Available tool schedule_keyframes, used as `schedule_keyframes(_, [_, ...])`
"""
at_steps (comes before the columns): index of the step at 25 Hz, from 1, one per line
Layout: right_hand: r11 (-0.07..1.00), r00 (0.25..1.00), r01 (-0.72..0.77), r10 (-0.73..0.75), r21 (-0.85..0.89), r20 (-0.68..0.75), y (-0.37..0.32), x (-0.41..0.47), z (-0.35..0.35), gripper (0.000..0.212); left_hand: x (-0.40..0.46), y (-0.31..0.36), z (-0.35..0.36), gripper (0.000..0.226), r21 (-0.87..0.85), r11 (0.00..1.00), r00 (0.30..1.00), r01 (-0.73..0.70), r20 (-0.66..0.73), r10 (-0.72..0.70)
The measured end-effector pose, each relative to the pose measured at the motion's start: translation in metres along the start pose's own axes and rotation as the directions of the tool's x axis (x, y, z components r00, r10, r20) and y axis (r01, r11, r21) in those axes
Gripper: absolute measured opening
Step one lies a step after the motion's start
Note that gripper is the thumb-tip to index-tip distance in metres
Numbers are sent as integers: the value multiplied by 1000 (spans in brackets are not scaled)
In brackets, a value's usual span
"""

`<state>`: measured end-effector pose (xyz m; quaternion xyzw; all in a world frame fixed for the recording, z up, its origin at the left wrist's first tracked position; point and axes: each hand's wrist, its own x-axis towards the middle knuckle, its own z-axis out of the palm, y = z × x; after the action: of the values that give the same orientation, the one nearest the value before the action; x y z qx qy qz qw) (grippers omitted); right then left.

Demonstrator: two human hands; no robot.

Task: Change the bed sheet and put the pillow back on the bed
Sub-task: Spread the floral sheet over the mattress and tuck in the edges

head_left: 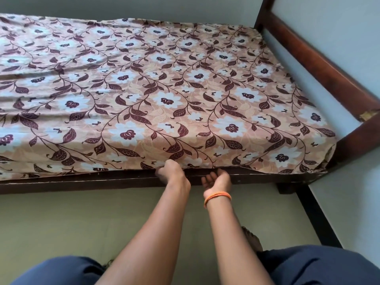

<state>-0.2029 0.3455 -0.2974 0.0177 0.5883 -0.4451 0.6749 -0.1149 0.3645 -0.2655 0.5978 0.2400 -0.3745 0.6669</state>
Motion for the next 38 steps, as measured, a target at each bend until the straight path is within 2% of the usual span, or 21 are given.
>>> schedule_keyframes(3, [976, 986, 157, -146, 150, -77, -50, 9, -16, 24, -24, -24, 17, 29, -8, 998, 990, 69, 120, -67])
schedule_keyframes(5, [950, 979, 199, -182, 242, -91, -72, 12, -18, 25, -35, -32, 23, 22, -10, 991, 971, 130, 203, -126])
schedule_keyframes(9, [931, 976, 180, -210, 316, 62, -91, 18, -10, 32, -29, -42, 29, 22, 20, 989, 965, 148, 217, -149])
schedule_keyframes(11, [958, 971, 174, -205, 226, 122, -94, 25, -6, 52, -24, -44, 29, 21, 57, 986, 959, 158, 228, -167])
schedule_keyframes(13, [984, 984, 177, -177, 9, 16, -97, 27, -4, 71, -20, -44, 24, 20, 164, 973, 953, 159, 231, -195])
schedule_keyframes(15, [970, 976, 179, -196, -165, -95, -93, 21, -5, 75, -15, -37, 16, 23, 244, 957, 944, 158, 246, -219])
schedule_keyframes(18, [949, 962, 206, -242, -240, -130, -70, 5, -13, 71, -16, -14, 4, 25, 291, 950, 949, 115, 250, -192])
schedule_keyframes(21, [842, 931, 223, -334, -491, -149, -18, -23, -7, 61, -21, 17, -24, 33, 268, 962, 977, 59, 181, -110])
schedule_keyframes(23, [749, 909, 304, -413, -589, -56, 31, -48, 11, 45, -8, 42, -42, 44, 317, 948, 987, -34, 158, -18])
schedule_keyframes(24, [702, 899, 379, -433, -603, 62, 62, -61, 25, 36, 12, 58, -51, 51, 331, 941, 992, -65, 122, 26])
schedule_keyframes(26, [694, 899, 437, -318, -573, 301, 125, -80, 61, 20, 55, 98, -67, 60, 285, 953, 994, -105, 5, 108])
schedule_keyframes(28, [803, 916, 332, -148, -495, 373, 172, -91, 94, 13, 84, 138, -80, 53, 226, 967, 987, -121, -80, 142])
schedule_keyframes(30, [890, 940, 198, -54, -410, 336, 195, -100, 119, 16, 104, 158, -90, 43, 161, 980, 979, -119, -147, 143])
schedule_keyframes(33, [942, 981, 70, -7, -328, 192, 205, -101, 138, 20, 129, 159, -100, 39, 37, 999, 977, -5, -212, 13])
schedule_keyframes(35, [961, 987, -60, 99, -271, 130, 211, -104, 145, 16, 137, 170, -108, 39, -39, 999, 970, 36, -238, -44])
schedule_keyframes(38, [966, 965, -173, 206, -194, 160, 227, -107, 149, 27, 144, 186, -119, 38, -101, 990, 957, 94, -265, -118])
